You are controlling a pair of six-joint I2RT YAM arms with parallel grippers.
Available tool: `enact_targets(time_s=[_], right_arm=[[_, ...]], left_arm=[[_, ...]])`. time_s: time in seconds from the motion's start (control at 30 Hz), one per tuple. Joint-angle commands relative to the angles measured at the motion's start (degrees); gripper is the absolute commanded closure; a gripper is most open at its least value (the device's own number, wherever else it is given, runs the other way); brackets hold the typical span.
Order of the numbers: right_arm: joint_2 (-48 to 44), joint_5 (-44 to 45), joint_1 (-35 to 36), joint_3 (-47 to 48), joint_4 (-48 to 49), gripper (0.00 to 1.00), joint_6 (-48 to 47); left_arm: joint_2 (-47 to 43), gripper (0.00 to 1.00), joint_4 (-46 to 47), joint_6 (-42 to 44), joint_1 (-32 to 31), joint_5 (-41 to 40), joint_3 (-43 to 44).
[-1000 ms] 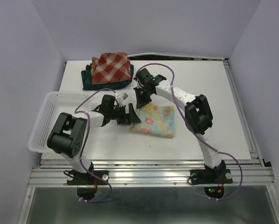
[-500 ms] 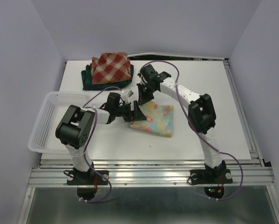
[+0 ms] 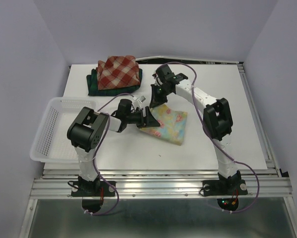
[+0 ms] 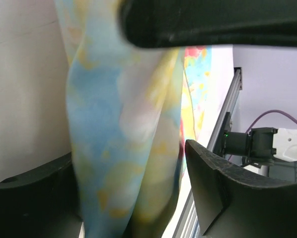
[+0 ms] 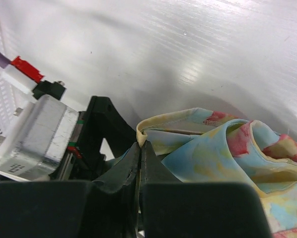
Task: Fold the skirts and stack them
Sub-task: Neatly place the folded skirt to the corner
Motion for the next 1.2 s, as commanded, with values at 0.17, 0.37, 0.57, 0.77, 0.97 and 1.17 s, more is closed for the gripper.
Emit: enact_targets(time_s=[0.17,0.37,0.57,0.77,0.97,1.17], right_arm=[[-3.11,-2.43,-0.50,2.90,2.69,0.99,1.13],[-4.69,3.62,-2.52,4.05,2.51,0.48,-0.36],[-8.38,13.74,-10.33,3.26,0.58,0.00,-2.73],[-13.73,9.97,-23.42,-4.29,0.58,0.00,-4.58],[-17.61,7.24,-27.83,-12.64,0.84,0.00,-7.30],[-19.11,5.84,-28.37,-16.08,1.20,0.00,-8.27]], left_arm=[[0.72,0.41,1.37,-1.64,-1.19,-2.58,1.64],[-0.34,1.00,-26.37,14.78,-2.33,-19.17,13.65],[1.86,1.00,-41.24,26.47,-4.79,-35.18,28.16],[6.42,1.00,-48.73,41.67,-7.17,-47.93,40.38],[12.67,1.00,-52.78,52.49,-5.24,-54.89,55.14],[20.49,1.00,-60.78,52.06,0.03,-50.14,75.63]])
